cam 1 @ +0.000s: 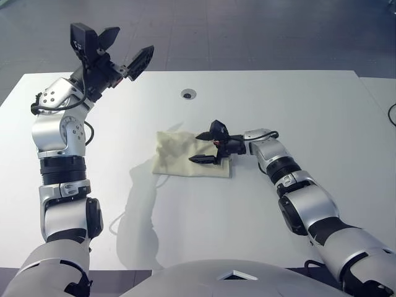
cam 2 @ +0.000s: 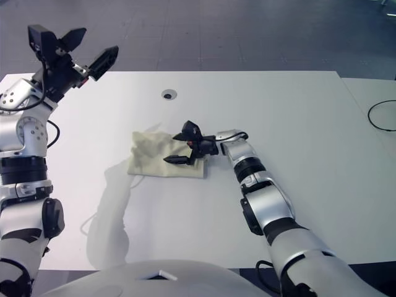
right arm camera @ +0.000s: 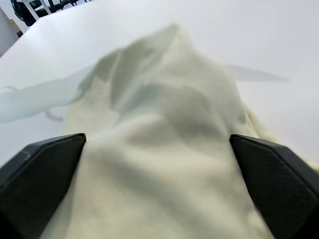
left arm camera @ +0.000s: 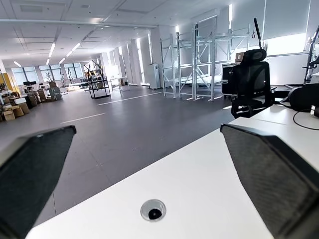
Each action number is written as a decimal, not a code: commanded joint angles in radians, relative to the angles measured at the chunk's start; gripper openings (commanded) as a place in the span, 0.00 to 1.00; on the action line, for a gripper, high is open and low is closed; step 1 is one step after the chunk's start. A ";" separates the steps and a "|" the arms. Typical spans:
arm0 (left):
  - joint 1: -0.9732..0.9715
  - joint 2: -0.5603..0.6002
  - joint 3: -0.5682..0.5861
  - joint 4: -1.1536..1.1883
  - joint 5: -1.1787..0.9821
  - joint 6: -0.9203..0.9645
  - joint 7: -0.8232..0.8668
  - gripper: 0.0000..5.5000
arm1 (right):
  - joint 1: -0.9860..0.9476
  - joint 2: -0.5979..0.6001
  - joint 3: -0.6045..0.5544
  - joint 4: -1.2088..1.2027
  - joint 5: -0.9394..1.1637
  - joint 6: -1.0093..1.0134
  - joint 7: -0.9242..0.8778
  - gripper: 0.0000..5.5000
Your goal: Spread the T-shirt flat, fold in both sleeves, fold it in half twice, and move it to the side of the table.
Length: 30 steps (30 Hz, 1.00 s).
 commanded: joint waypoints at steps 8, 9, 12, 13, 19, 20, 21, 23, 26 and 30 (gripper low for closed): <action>-0.008 0.007 0.001 0.023 0.035 -0.039 0.038 0.98 | 0.229 -0.223 -0.080 0.185 -0.110 -0.204 -0.385 0.98; 0.001 0.005 0.003 0.014 0.035 -0.038 0.045 0.98 | 0.252 -0.230 -0.106 0.191 -0.092 -0.188 -0.431 0.98; 0.056 -0.009 0.009 -0.051 0.035 -0.023 0.085 0.98 | 0.321 -0.232 -0.209 0.204 -0.011 -0.114 -0.590 0.98; 0.079 -0.015 0.009 -0.082 0.038 -0.011 0.110 0.98 | 0.350 -0.230 -0.236 0.202 0.006 -0.103 -0.637 0.98; 0.243 -0.071 0.007 -0.305 0.067 0.100 0.316 0.98 | 0.482 -0.178 -0.339 0.177 0.083 0.006 -0.897 0.98; 0.269 -0.084 0.013 -0.341 0.066 0.120 0.349 0.98 | 0.486 -0.171 -0.343 0.164 0.086 0.021 -0.925 0.98; 0.295 -0.093 0.014 -0.378 0.072 0.139 0.381 0.98 | 0.484 -0.167 -0.346 0.156 0.085 0.041 -0.966 0.98; 0.323 -0.110 0.011 -0.417 0.090 0.173 0.443 0.98 | 0.487 -0.160 -0.347 0.124 0.082 0.063 -1.021 0.98; 0.351 -0.148 0.012 -0.454 0.126 0.231 0.563 0.98 | 0.487 -0.144 -0.354 0.003 0.090 0.109 -1.097 0.98; 0.388 -0.200 0.010 -0.515 0.189 0.277 0.702 0.98 | 0.527 -0.127 -0.394 -0.500 0.127 0.136 -1.191 0.98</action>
